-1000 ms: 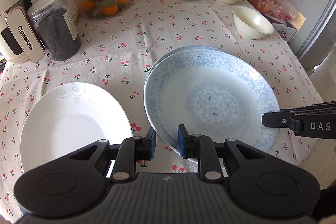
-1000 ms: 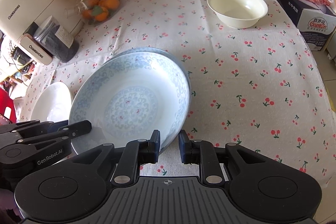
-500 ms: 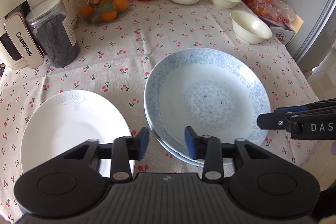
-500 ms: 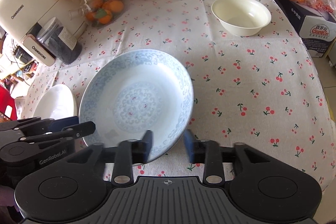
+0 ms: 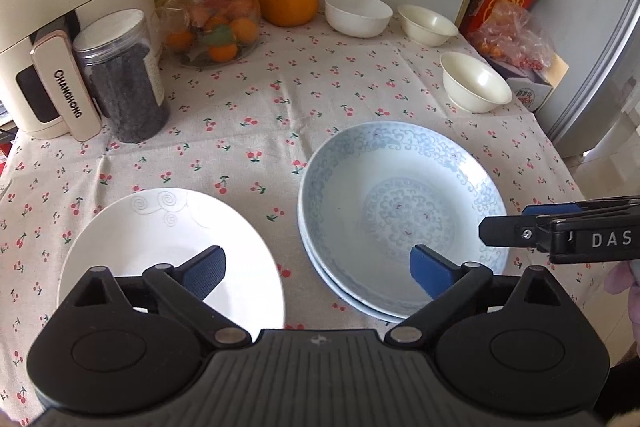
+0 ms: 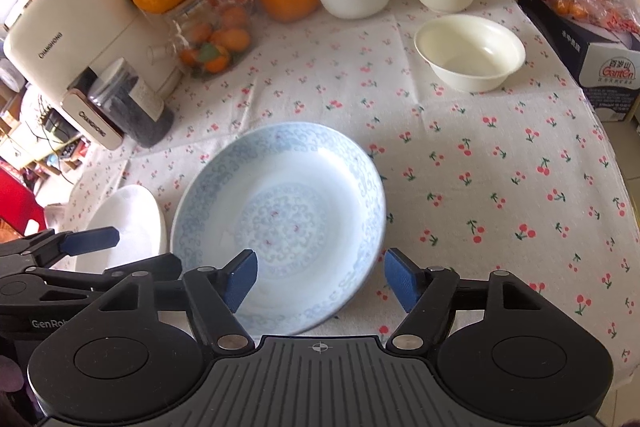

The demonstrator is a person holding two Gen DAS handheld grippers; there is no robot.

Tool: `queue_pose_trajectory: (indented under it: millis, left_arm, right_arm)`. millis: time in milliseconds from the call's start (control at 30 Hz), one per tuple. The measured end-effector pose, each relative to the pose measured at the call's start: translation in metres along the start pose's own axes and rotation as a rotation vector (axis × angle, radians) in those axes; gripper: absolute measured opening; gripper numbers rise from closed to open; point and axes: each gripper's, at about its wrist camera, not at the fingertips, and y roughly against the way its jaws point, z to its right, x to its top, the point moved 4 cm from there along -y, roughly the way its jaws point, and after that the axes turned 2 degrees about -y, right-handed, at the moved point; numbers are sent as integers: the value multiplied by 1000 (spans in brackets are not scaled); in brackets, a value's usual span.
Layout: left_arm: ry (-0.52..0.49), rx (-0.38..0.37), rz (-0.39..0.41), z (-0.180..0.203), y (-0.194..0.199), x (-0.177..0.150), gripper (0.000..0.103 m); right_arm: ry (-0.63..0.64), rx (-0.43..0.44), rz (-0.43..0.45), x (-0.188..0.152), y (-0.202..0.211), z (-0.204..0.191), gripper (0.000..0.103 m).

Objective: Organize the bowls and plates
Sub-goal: 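Move both tools to the plain white plate and grip its rim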

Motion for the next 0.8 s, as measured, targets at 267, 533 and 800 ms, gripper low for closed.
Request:
queue_pose_trajectory:
  millis: [267, 533, 800]
  left_arm:
    - [24, 30, 18, -32, 8, -10, 102]
    - [34, 55, 78, -68, 24, -20, 102]
    - [46, 70, 112, -102, 25, -31, 102]
  right_arm:
    - [57, 53, 83, 0, 6, -21, 81]
    - [152, 135, 124, -11, 2, -63, 83]
    - [254, 240, 131, -35, -1, -107, 83]
